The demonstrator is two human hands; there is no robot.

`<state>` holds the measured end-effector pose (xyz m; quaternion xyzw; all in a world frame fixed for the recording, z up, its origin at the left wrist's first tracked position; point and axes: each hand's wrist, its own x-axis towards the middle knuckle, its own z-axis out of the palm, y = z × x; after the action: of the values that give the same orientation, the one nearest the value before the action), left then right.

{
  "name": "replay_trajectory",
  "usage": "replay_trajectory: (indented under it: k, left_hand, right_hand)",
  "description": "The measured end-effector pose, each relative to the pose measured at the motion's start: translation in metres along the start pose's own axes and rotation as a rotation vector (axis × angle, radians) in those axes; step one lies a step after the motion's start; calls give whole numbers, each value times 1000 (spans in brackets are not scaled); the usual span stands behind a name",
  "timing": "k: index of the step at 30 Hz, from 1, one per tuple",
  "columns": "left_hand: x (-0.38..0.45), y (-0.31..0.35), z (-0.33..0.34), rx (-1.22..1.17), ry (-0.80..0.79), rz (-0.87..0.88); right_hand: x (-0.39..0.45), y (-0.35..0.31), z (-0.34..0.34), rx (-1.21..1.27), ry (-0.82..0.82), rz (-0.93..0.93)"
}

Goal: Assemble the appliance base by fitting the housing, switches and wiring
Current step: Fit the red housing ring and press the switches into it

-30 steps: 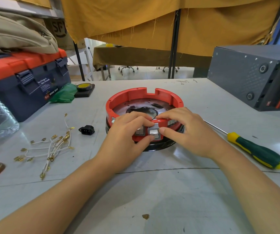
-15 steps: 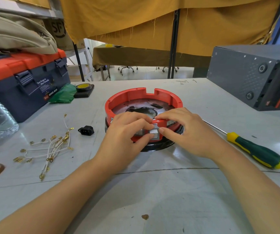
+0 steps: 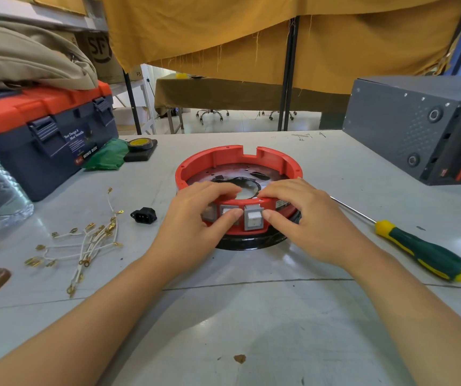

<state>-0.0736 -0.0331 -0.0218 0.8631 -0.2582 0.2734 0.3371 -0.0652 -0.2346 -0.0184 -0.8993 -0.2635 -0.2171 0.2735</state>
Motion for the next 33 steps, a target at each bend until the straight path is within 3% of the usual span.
replay_trajectory:
  k: [33]
  left_hand:
    - [7,5,3,-30,-39,-130]
  right_hand:
    - [4,-3,1,44,-35,117]
